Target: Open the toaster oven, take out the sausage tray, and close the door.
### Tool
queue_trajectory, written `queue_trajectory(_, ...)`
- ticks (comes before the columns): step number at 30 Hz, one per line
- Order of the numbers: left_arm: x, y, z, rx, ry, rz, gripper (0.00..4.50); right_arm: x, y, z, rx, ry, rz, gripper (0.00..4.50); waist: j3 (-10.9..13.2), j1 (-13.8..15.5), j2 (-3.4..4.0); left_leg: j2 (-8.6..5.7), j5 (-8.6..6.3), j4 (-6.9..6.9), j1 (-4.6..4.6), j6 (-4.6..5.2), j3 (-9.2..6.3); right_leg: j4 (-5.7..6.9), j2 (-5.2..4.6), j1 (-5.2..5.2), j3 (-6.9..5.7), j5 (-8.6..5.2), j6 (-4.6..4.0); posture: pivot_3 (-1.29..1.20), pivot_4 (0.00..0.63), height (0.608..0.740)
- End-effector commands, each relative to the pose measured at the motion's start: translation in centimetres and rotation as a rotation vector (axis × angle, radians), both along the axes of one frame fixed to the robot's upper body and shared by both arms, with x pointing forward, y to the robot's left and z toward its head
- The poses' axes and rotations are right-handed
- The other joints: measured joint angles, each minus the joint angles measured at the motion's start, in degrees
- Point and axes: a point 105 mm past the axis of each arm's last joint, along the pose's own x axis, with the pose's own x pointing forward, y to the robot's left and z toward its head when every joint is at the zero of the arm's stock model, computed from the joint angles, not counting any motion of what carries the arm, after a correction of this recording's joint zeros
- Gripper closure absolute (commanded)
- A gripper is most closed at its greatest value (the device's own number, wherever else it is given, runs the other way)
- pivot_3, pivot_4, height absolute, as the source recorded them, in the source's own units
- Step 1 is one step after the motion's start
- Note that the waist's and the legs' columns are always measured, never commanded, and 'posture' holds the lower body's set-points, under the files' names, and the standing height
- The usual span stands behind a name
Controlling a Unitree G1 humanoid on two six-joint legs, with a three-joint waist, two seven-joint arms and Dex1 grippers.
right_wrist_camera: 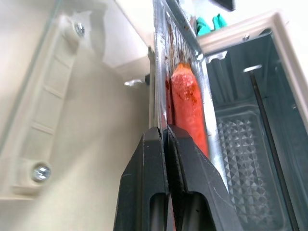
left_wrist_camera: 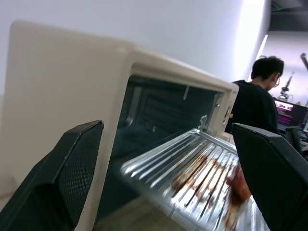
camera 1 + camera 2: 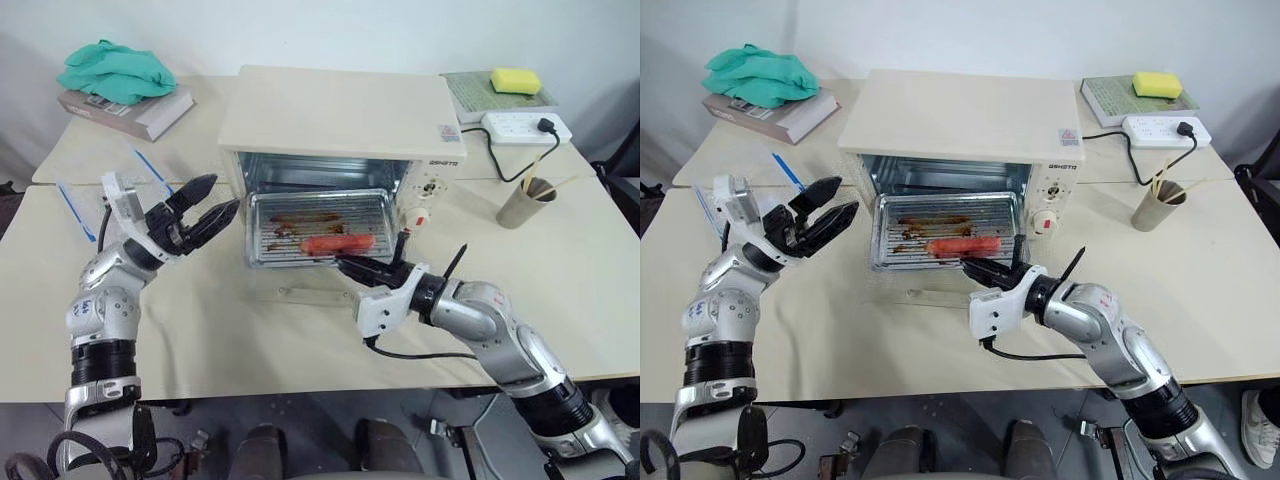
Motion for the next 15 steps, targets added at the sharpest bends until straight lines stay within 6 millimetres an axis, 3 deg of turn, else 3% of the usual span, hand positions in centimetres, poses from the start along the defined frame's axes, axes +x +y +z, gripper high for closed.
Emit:
queue_trajectory(1,-1.0,0.7,0.9,-0.006,0.016,0.017,0.0,-1.0,-0.7,1.8,0.013,-0.067,0.018,4.5,0.0,0.03,0.0,0.0,0.0,0.02,0.0,0.0,0.0,0.01,0.0,0.0,0.0,0.0,0.0,0.0,0.15,0.74)
queue_trajectory(5,-1.8,2.0,-2.1,-0.058,0.406,0.053,0.0,-2.2,-1.5,1.8,-0.01,-0.072,0.068,4.5,0.0,-0.1,0.0,0.01,-0.01,-0.06,0.01,0.02,-0.02,0.0,-0.01,-0.01,0.03,0.0,0.0,0.0,0.15,0.74)
queue_trajectory(11,-4.9,-0.3,-3.6,-0.133,0.763,-0.182,0.0,-2.7,-2.0,2.2,-0.03,-0.109,0.132,4.5,0.01,0.15,-0.03,0.03,-0.01,0.03,0.03,0.01,-0.11,-0.01,-0.01,0.09,0.03,0.0,0.0,0.0,0.15,0.74)
queue_trajectory(15,-6.0,-1.9,-3.0,-0.212,0.848,-0.315,0.0,-2.6,-2.0,2.0,-0.049,-0.105,0.156,4.5,0.01,0.01,-0.03,0.02,-0.01,0.04,0.16,0.01,-0.13,-0.05,-0.02,0.25,0.04,0.0,-0.01,0.0,0.15,0.74)
